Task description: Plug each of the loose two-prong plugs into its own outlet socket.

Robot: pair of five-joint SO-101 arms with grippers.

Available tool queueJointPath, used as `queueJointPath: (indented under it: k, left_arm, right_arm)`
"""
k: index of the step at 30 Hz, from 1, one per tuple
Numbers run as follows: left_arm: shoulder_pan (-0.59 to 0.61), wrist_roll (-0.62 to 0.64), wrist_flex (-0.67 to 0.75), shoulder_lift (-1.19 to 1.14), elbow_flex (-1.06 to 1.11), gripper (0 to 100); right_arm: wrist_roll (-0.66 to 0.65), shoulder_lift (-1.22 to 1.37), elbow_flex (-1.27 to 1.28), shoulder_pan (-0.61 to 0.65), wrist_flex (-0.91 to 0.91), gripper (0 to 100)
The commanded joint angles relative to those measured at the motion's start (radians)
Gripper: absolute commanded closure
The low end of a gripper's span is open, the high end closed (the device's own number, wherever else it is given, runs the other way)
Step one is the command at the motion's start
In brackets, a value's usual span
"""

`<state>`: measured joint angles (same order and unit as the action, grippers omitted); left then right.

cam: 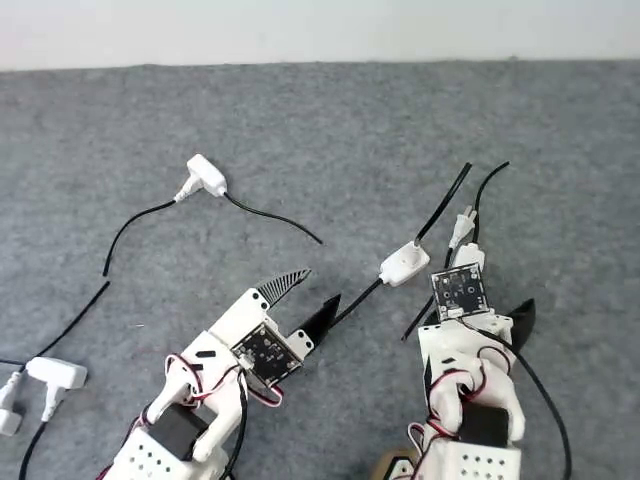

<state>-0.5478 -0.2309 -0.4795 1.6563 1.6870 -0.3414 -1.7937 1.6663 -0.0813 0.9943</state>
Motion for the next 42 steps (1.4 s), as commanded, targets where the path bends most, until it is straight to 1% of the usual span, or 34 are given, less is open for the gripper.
queueJointPath:
  k: [1,8,18,20,37,42]
  left_arm:
    - [0.009,-0.012,0.034,0.009,-0.008,81]
    - [0.011,-0.012,0.034,0.009,-0.007,81]
    - [0.012,-0.012,0.032,0.012,-0.01,81]
    - [0.012,-0.012,0.032,0.012,-0.008,81]
    - [0.014,-0.014,0.032,0.012,-0.008,81]
    - [0.029,-0.048,0.032,0.012,-0.013,81]
  right_arm:
    - [0.008,-0.01,0.018,0.004,-0.05,54.8]
    - [0.009,-0.007,0.018,0.002,-0.024,54.8]
    - [0.008,-0.01,0.018,0.004,0.28,54.8]
    - [0.009,-0.01,0.018,0.002,0.312,54.8]
    - [0.009,-0.01,0.018,0.005,0.312,54.8]
    - [0.009,-0.01,0.018,-0.001,0.312,54.8]
